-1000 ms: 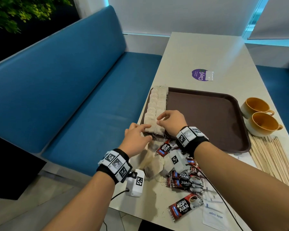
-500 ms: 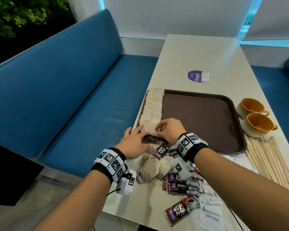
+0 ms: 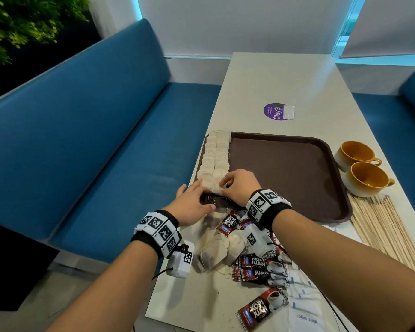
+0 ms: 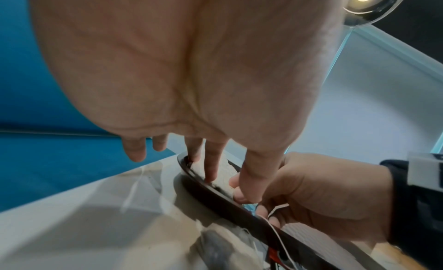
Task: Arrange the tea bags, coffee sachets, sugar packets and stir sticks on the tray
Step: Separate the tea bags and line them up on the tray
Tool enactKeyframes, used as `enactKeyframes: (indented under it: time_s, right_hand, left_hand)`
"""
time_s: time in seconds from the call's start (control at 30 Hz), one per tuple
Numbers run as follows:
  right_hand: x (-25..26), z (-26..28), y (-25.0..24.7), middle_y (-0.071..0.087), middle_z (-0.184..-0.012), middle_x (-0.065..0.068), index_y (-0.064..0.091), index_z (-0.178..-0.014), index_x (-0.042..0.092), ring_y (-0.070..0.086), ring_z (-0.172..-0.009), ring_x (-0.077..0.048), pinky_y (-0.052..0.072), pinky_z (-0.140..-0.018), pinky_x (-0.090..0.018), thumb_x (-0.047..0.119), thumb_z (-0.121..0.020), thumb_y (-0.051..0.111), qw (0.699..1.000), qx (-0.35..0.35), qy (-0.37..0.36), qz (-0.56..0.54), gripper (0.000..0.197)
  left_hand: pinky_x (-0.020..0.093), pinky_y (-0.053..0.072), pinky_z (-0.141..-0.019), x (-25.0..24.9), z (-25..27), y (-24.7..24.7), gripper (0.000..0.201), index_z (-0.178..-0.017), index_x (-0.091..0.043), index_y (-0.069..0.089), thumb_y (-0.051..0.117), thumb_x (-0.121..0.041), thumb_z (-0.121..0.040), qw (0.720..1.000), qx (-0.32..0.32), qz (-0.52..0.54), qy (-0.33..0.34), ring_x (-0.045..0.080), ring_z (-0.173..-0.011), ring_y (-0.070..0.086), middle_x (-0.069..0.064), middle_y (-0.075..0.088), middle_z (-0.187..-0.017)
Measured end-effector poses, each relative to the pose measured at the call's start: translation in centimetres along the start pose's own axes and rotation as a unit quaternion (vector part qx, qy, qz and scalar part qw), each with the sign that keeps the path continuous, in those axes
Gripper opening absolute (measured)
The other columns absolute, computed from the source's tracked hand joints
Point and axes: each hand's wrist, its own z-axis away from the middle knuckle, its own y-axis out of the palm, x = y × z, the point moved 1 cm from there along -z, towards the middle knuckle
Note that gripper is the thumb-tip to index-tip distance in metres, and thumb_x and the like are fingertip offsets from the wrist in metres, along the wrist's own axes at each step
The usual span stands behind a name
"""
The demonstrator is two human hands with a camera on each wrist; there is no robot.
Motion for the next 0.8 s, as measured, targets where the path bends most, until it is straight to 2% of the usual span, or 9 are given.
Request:
enactKeyframes:
  time_s: [0.17,0.33,0.4,0.5,0.6,0.7,0.8]
  right_hand:
    - [0.1,-0.1,-0.3,0.071,-0.099,0.005,0.077,-0.095,0.027,0.067,-0.09,-0.011,0.058,-0.083,-0.03,0.028,-0.082,0.084,1.0,-0.001,0.008,-0.003,0.015]
    - [0.1,-0.3,-0.4,0.071,-0.096,0.004,0.074,-0.088,0.022,0.066,-0.089,-0.011,0.048,-0.07,-0.023,0.028,-0.081,0.083,0.997,-0.041,0.019,-0.055,0.013]
    - [0.1,-0.3,-0.3,0.068,-0.1,0.003,0.068,-0.094,0.021,0.064,-0.093,-0.014,0.048,-0.074,-0.026,0.03,-0.082,0.08,0.995,-0.06,0.03,-0.074,0.019]
    - [0.2,-0.2,0.2,0.053,-0.109,0.0,0.054,-0.11,0.025,0.058,-0.103,-0.02,0.053,-0.089,-0.034,0.039,-0.082,0.077,0.99,-0.032,0.057,-0.122,0.04]
    - [0.7,-0.4,0.7,0.046,-0.131,-0.006,0.05,-0.118,0.03,0.055,-0.114,-0.028,0.047,-0.103,-0.043,0.05,-0.08,0.075,0.991,-0.005,0.079,-0.106,0.049]
    - [1.3,-0.4,0.7,0.043,-0.141,-0.006,0.05,-0.123,0.031,0.046,-0.127,-0.034,0.039,-0.107,-0.042,0.053,-0.083,0.071,0.993,0.006,0.086,-0.08,0.051]
    - [1.4,-0.3,0.6,0.045,-0.141,-0.006,0.049,-0.122,0.031,0.048,-0.126,-0.032,0.041,-0.109,-0.044,0.053,-0.082,0.071,0.992,0.0,0.093,-0.082,0.05]
  left_hand:
    - [0.036,-0.008,-0.125,0.2,-0.3,0.1,0.056,-0.151,-0.024,0.039,0.057,-0.04,-0.1,1.0,-0.005,0.002,0.003,0.013,-0.156,-0.004,0.005,0.008,-0.17]
    - [0.036,-0.004,-0.124,0.4,0.1,0.1,0.058,-0.152,-0.026,0.038,0.058,-0.04,-0.1,0.999,-0.02,0.027,-0.003,0.021,-0.156,-0.007,-0.002,0.004,-0.171]
    - [0.038,-0.003,-0.124,0.7,0.3,0.5,0.06,-0.153,-0.03,0.034,0.059,-0.04,-0.099,0.999,-0.016,0.037,-0.003,0.024,-0.156,-0.01,-0.006,0.002,-0.171]
    - [0.041,-0.004,-0.125,1.1,0.3,1.4,0.066,-0.157,-0.036,0.029,0.059,-0.042,-0.098,1.0,0.004,0.027,-0.001,0.027,-0.155,-0.015,-0.011,-0.003,-0.17]
    - [0.046,-0.003,-0.125,1.4,0.1,2.0,0.07,-0.158,-0.039,0.026,0.059,-0.047,-0.097,1.0,0.019,0.002,-0.006,0.031,-0.154,-0.019,-0.014,-0.008,-0.169]
    - [0.048,0.0,-0.126,1.6,-0.2,2.1,0.073,-0.159,-0.038,0.023,0.059,-0.049,-0.096,1.0,0.024,-0.003,-0.012,0.033,-0.154,-0.019,-0.014,-0.009,-0.169]
    - [0.049,0.001,-0.126,1.6,-0.3,2.0,0.075,-0.16,-0.035,0.02,0.058,-0.049,-0.097,1.0,0.019,0.001,-0.014,0.032,-0.154,-0.019,-0.015,-0.009,-0.169]
